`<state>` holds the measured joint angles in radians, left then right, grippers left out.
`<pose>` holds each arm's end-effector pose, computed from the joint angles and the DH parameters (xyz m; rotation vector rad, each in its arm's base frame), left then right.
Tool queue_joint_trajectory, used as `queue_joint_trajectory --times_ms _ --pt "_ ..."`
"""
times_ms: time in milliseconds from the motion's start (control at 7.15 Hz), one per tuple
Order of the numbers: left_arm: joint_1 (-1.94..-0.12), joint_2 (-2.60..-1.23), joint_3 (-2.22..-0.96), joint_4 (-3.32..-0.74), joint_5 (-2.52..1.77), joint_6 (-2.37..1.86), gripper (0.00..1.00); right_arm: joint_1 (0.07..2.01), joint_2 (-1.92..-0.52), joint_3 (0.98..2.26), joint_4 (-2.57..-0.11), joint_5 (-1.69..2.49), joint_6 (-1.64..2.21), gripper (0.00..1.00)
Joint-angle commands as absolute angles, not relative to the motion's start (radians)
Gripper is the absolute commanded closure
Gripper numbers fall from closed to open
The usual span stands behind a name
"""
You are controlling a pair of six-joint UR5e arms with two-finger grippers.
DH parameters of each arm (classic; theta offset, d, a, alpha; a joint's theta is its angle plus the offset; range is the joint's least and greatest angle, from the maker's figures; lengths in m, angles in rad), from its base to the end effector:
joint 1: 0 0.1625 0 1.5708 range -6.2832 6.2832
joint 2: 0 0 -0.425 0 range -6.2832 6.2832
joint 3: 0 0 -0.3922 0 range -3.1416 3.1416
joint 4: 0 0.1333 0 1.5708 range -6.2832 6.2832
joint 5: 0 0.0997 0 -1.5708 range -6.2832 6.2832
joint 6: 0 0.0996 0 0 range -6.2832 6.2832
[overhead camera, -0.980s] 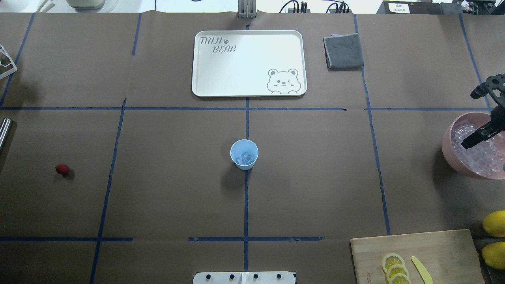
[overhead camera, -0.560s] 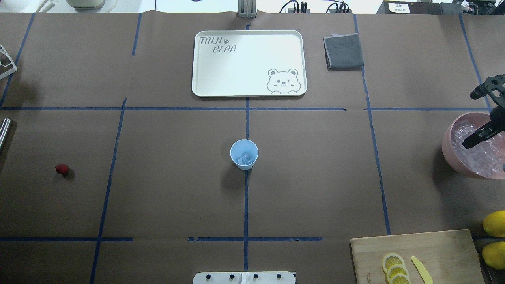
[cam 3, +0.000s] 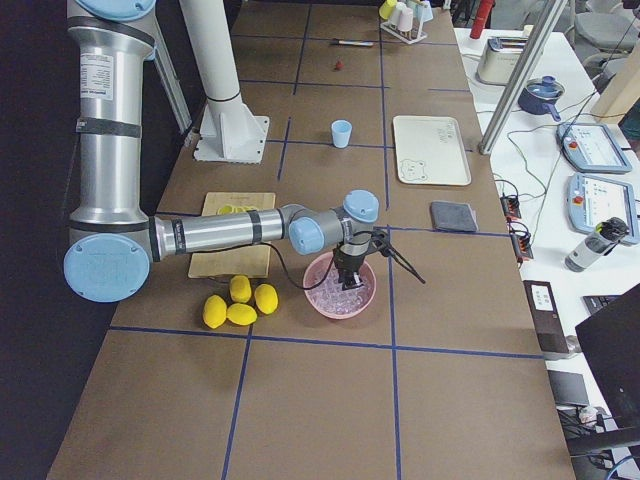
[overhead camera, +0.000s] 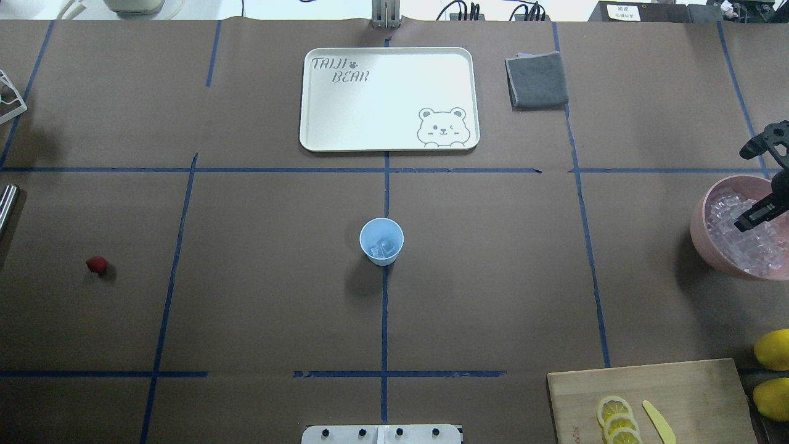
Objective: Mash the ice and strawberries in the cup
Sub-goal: 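Lower the right gripper into the bowl and grasp a third ice cube, then carry the ice cube with the right gripper over the blue cup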
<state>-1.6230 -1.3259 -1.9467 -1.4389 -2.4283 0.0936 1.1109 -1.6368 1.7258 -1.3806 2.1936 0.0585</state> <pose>-0.0780 -0.3819 0.5888 0.0616 0.8553 0.0385 -0.1460 -0.4642 0.6020 0.1035 -0.6736 -0.4728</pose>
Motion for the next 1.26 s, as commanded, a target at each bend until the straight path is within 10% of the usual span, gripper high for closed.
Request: queue_joint_trajectory --times_ms 0,1120 --pt "-1.623 -1.325 -1.953 -1.436 -2.428 0.094 0.00 1.121 -1.629 1.765 -1.382 2.195 0.063 1.00" --pt "-1.621 -1.312 -1.951 -1.442 -2.428 0.094 0.00 0.939 -1.297 1.956 -1.381 2.318 1.026 1.00"
